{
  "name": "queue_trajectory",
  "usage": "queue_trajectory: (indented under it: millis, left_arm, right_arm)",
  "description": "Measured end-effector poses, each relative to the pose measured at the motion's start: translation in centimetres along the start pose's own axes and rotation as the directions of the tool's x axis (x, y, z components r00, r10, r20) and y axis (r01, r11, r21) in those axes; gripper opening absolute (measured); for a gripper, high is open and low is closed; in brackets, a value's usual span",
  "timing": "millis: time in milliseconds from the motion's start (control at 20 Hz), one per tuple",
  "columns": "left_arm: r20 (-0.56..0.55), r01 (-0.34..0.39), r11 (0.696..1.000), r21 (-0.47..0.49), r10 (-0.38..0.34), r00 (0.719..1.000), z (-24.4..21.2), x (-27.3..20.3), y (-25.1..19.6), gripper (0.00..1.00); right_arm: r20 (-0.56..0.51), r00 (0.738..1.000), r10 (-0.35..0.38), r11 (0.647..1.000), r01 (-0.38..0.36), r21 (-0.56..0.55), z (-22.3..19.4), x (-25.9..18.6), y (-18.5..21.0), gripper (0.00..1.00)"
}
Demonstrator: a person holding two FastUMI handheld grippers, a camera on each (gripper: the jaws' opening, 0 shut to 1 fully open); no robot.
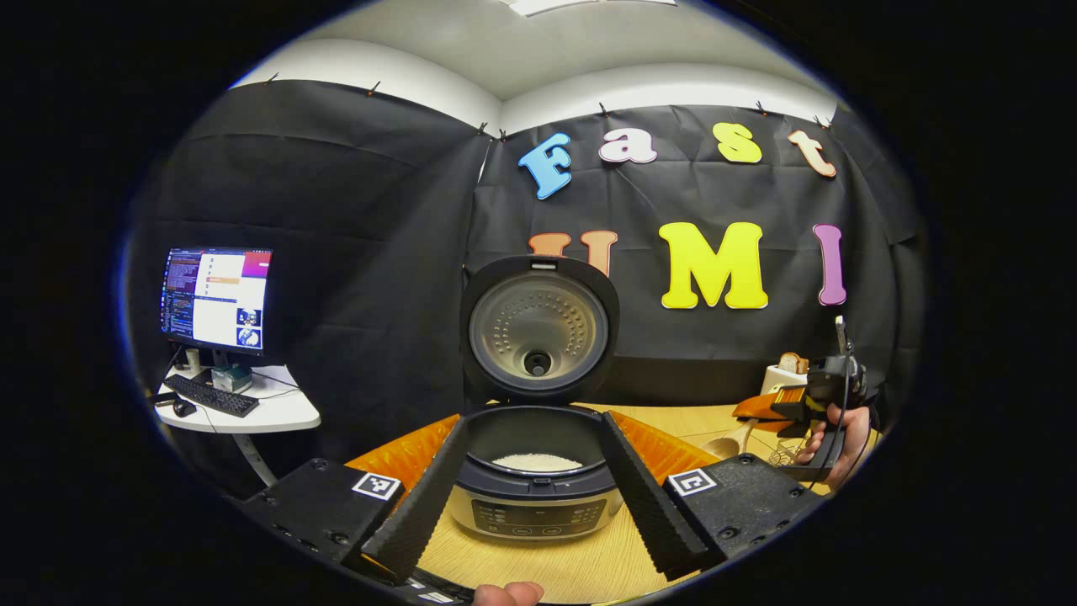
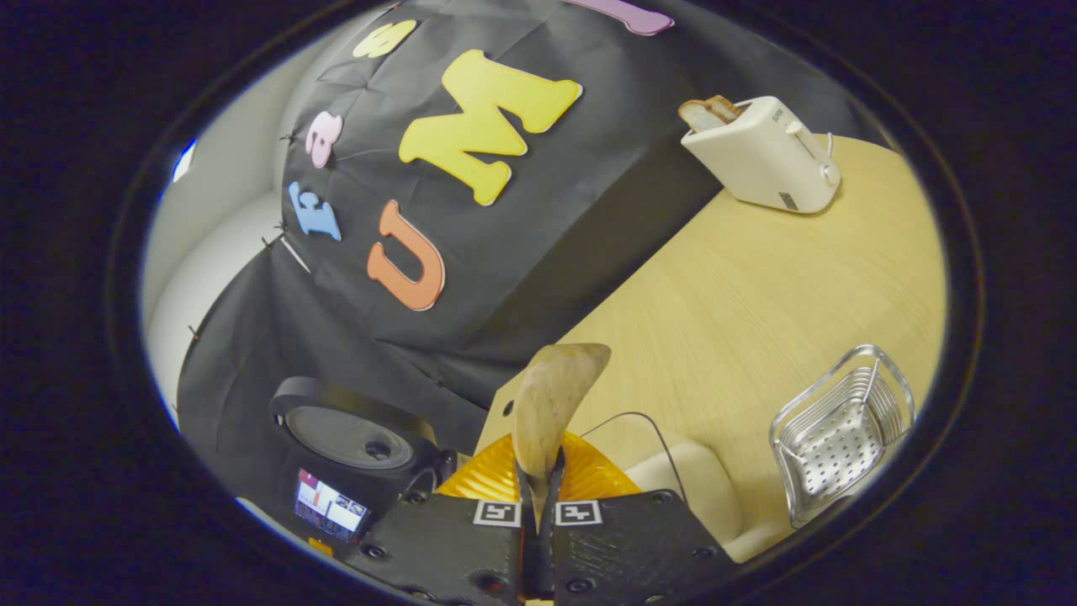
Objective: Close the left gripper, press the button to open the rice cooker; take a wooden spoon from the chopstick holder with the right hand, scoop a spoonful of rice and pour it into the rice cooker, then put the wooden spoon back into the chopstick holder.
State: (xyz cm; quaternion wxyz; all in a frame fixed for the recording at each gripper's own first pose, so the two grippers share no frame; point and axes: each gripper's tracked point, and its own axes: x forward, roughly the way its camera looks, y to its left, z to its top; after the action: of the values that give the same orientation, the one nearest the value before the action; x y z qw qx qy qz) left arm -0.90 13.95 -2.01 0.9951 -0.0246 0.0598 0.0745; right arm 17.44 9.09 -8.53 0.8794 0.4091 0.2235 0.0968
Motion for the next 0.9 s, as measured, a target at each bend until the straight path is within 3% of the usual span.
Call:
queue_trajectory:
  millis: [250,450,700,900]
  left_arm:
    - [-0.017,0.005,1.0,-0.002,-0.005,1.0,-0.2,0.0,-0.1,0.99]
    - [-0.031,0.003,1.0,0.013,-0.003,1.0,-0.4,-0.2,0.7,0.99]
    - [-0.025,-0.018,0.999,0.03,0.019,1.0,0.2,-0.8,2.2,0.99]
    - [-0.021,-0.043,0.999,0.024,0.043,0.999,0.2,-1.1,3.7,0.99]
  right_arm:
    - [0.023,0.999,0.037,0.999,-0.037,0.004,1.7,0.0,3.0,0.0]
    - [0.025,0.995,0.091,0.996,-0.091,-0.01,2.2,0.7,8.1,0.0]
    - [-0.012,0.986,0.166,0.978,-0.166,-0.124,0.2,2.7,16.0,0.0]
    - [-0.037,0.985,0.171,0.954,-0.174,-0.243,-2.7,5.0,19.7,0.0]
